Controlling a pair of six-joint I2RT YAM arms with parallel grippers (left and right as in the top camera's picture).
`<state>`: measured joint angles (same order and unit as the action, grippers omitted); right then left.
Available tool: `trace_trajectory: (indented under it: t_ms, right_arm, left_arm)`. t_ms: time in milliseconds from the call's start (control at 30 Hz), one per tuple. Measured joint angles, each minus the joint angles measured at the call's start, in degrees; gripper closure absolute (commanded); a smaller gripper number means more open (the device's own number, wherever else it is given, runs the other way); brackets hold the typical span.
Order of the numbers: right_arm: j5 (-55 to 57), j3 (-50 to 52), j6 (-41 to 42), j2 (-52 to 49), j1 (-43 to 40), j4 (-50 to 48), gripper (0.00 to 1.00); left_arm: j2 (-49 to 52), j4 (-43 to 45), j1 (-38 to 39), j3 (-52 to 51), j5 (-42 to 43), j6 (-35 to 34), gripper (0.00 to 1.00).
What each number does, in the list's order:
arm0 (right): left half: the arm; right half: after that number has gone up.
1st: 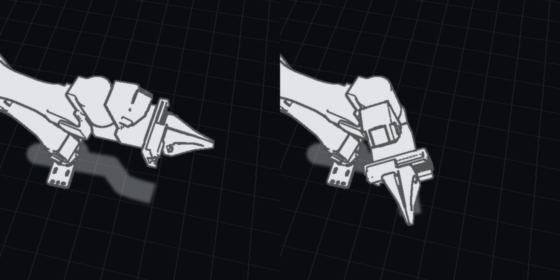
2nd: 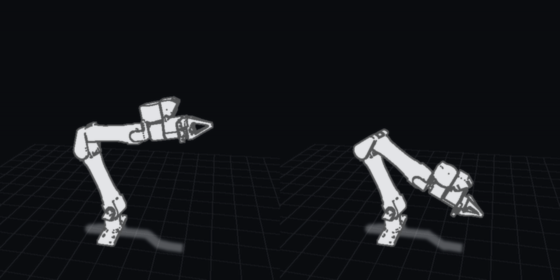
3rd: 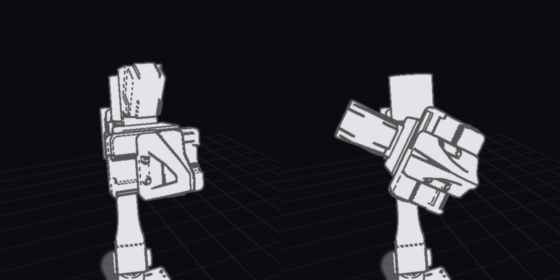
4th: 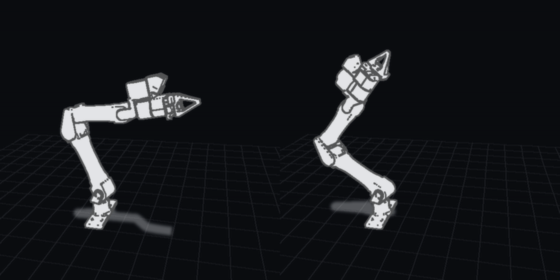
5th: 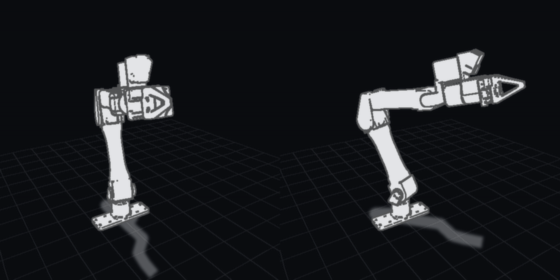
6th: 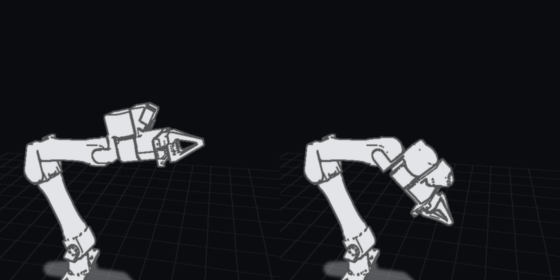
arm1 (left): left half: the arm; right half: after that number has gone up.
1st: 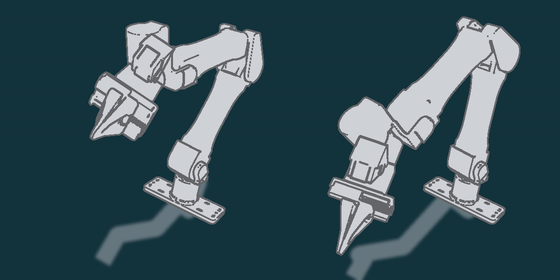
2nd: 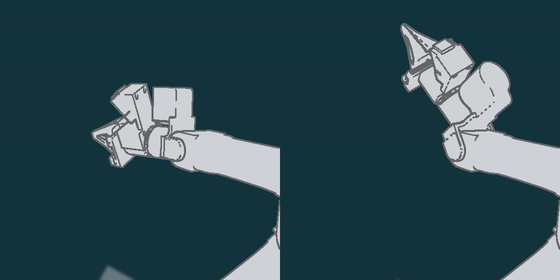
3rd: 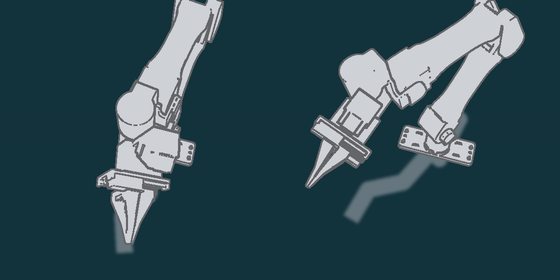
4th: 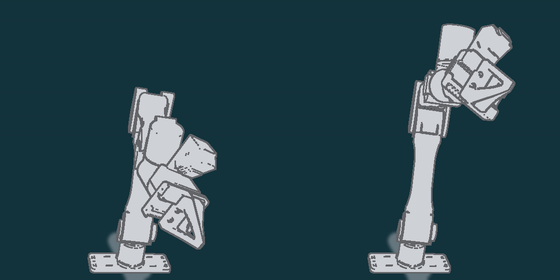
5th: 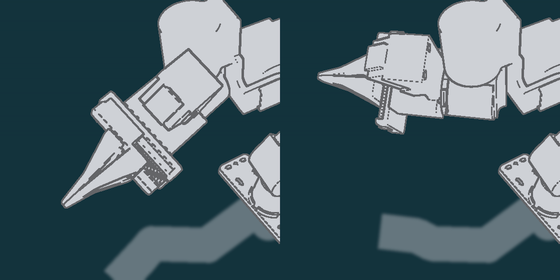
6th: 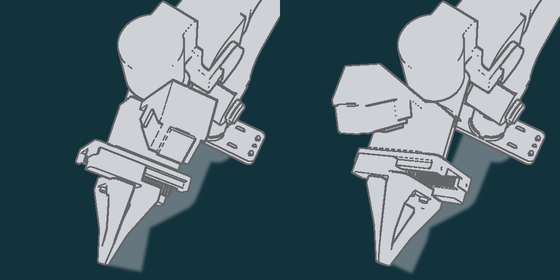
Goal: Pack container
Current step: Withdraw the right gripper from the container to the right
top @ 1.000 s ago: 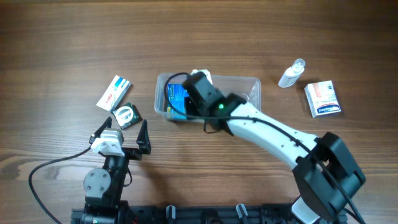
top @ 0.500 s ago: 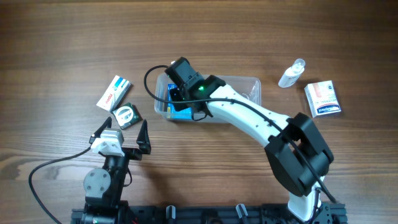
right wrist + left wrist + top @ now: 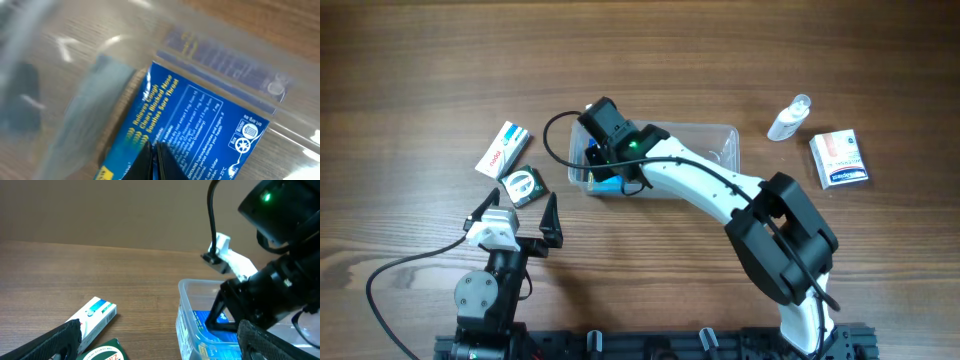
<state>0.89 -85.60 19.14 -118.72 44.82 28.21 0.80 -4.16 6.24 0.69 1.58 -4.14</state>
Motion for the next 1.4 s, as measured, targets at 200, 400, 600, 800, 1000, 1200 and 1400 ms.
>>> trace_trajectory:
  t_ms: [200, 400, 600, 800, 1000, 1200, 1400]
  right_arm:
    - [1.01, -2.64, 2.36, 11.58, -1.68, 9.07, 0.96]
    - [1.90, -2.82, 7.58, 9.46, -5.22, 15.15, 0.96]
    - [0.20, -2.82, 8.72, 3.26, -5.11, 16.04, 0.96]
    - [-0.44, -2.82, 10.05, 3.08, -5.11, 17.66, 0.96]
    - [-2.95, -2.82, 10.25, 0.55, -5.11, 17.84, 0.96]
    - [-3.50, -2.82, 10.25, 0.09, -5.11, 17.44, 0.96]
    - [-3.39, -2.82, 10.25, 0.09, -5.11, 17.44, 0.96]
  left_arm:
    - [0.00, -0.02, 0.00, 0.00, 0.00, 0.00, 0.00]
    - [0.00, -0.02, 0.00, 0.00, -0.02, 0.00, 0.00]
    - [0.00, -0.02, 0.00, 0.00, -0.02, 0.00, 0.00]
    - [0.00, -0.02, 0.00, 0.00, -0.02, 0.00, 0.00]
    - [0.00, -0.02, 0.00, 0.00, -0.02, 0.00, 0.00]
    - [0.00, 0.00, 0.00, 0.00, 0.00, 0.00, 0.00]
    - [0.00, 0.00, 0.00, 0.00, -0.02, 0.00, 0.00]
